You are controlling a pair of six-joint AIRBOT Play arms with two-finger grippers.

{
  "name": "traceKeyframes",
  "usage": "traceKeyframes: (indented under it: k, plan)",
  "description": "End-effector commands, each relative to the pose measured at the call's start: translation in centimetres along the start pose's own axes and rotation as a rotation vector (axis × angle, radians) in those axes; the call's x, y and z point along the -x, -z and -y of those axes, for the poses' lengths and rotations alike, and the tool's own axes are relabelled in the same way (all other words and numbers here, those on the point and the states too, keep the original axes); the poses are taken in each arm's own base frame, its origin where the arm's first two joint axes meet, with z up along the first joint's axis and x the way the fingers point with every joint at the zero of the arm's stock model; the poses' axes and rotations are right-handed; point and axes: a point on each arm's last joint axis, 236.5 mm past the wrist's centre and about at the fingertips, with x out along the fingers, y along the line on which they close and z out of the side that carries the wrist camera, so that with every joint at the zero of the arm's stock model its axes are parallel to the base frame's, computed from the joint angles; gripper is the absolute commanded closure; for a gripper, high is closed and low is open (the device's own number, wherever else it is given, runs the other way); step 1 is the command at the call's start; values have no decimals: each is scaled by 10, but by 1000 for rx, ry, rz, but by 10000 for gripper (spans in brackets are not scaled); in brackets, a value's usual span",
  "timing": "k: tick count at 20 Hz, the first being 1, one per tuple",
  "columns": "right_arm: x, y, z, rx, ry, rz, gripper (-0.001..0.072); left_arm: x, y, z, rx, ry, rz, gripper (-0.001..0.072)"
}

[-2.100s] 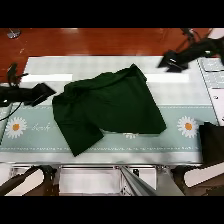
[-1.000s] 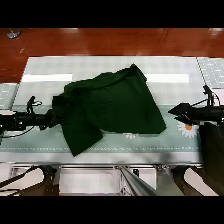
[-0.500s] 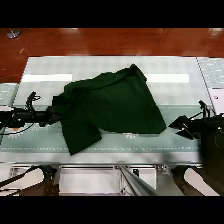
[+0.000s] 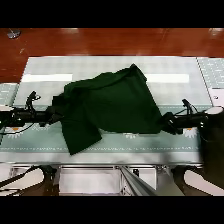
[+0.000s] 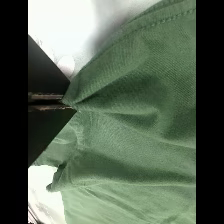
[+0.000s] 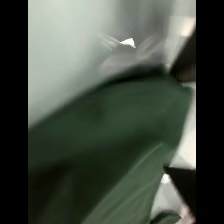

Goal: Fold the shirts.

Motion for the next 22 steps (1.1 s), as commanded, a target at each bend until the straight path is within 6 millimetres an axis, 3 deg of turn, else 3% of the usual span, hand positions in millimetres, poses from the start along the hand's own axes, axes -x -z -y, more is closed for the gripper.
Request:
traceKeyframes:
  k: [1,3,4,6,8,9,11,13,15,16,19,22]
  plan:
    - [-16,-12,-37,98,-22,3,673,0,1,1,17,3,-4,685]
    - [-6,-24,-57,190,-10,20,685,3,-1,6,6,14,-8,685]
    - [7,-33,-72,241,-13,31,685,10,-8,18,-14,40,2,685]
    - [48,-59,-117,360,-36,97,685,40,-37,66,-92,131,91,685]
    - [112,-90,-177,501,-38,246,685,98,-77,137,-236,224,280,686]
    - [153,-101,-212,582,-41,353,685,138,-92,178,-330,261,397,686]
    - [233,-102,-276,740,-55,558,685,217,-102,247,-498,271,618,686]
    - [312,-76,-325,869,-53,765,685,285,-91,294,-623,220,798,686]
    - [369,-29,-353,969,-57,924,685,336,-68,319,-712,105,928,686]
    - [390,-5,-357,1002,-46,989,685,362,-52,328,-744,37,1000,686]
    - [436,62,-348,1053,31,1150,684,423,6,345,-802,-111,1203,686]
    - [466,108,-325,1019,113,1264,684,462,67,346,-836,-240,1367,686]
